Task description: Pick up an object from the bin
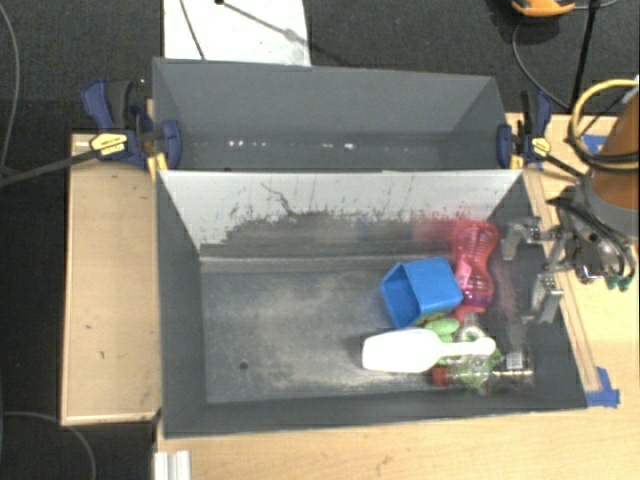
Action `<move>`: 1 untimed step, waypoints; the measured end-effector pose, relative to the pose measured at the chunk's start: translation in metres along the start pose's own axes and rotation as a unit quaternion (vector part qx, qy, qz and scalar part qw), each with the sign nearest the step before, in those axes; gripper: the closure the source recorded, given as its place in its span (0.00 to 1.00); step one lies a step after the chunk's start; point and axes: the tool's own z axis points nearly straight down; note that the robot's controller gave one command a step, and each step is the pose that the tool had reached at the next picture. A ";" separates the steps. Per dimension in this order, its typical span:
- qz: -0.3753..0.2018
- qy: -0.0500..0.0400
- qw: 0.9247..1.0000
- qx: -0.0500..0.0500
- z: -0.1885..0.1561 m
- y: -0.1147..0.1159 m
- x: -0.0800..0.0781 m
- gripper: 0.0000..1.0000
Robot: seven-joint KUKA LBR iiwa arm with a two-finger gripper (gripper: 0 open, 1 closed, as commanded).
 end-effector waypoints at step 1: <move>-0.003 -0.004 1.000 0.001 -0.004 0.001 -0.002 0.00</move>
Offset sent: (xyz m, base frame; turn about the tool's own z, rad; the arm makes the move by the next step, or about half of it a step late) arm -0.0351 0.0652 -0.1670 0.0790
